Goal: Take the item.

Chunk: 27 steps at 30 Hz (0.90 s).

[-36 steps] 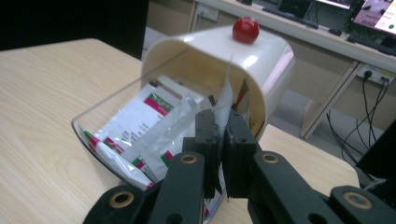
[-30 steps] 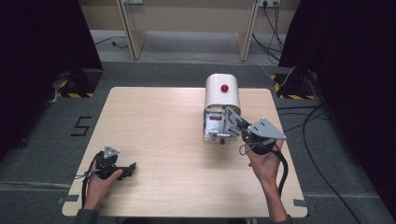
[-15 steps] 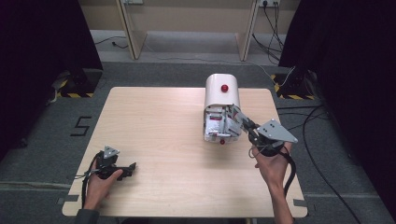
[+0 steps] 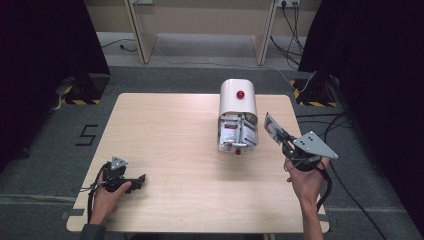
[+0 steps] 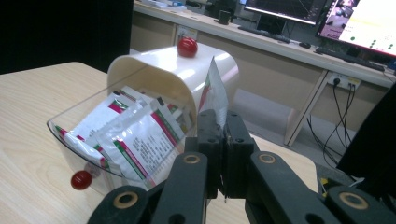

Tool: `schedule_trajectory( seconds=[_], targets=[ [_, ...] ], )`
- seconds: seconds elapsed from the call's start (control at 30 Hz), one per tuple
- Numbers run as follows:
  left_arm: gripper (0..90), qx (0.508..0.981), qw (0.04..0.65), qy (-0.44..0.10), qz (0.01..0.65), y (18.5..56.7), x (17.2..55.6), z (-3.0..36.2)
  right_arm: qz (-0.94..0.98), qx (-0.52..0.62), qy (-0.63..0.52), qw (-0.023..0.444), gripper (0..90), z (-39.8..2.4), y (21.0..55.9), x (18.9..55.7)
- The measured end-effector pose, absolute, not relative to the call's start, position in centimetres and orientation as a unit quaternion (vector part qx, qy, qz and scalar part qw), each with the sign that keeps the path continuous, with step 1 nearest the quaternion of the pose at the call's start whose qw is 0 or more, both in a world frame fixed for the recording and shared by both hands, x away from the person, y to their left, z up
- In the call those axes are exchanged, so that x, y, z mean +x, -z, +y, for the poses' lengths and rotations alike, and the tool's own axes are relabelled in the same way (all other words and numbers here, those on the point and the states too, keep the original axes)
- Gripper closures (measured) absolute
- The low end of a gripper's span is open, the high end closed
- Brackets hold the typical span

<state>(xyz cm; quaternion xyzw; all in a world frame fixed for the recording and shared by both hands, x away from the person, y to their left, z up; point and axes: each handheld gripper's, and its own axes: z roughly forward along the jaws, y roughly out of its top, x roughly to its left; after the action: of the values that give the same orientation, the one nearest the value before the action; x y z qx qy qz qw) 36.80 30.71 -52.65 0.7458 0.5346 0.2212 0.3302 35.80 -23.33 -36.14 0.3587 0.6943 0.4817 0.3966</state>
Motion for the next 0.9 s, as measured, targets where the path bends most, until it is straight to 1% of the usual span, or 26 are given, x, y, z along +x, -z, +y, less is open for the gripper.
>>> schedule_trajectory(
  seconds=[0.13, 0.4, 0.63, 0.9],
  targets=[
    [0.0, 0.746, 0.33, -0.221, 0.535, 52.7, 36.8, 30.7, 0.688, 0.373, -0.483, 0.394, 88.2, -24.0, 37.0, 35.9],
    [0.0, 0.746, 0.33, -0.221, 0.535, 52.6, 36.8, 30.7, 0.672, 0.389, -0.482, 0.406, 88.2, -24.9, 38.5, 35.6],
    [0.0, 0.746, 0.33, -0.221, 0.535, 52.7, 36.8, 30.7, 0.677, 0.39, -0.47, 0.411, 88.2, -25.4, 39.0, 36.0],
    [0.0, 0.746, 0.33, -0.221, 0.535, 52.6, 36.8, 30.7, 0.68, 0.397, -0.465, 0.405, 88.2, -25.7, 40.0, 36.7]
  ],
)
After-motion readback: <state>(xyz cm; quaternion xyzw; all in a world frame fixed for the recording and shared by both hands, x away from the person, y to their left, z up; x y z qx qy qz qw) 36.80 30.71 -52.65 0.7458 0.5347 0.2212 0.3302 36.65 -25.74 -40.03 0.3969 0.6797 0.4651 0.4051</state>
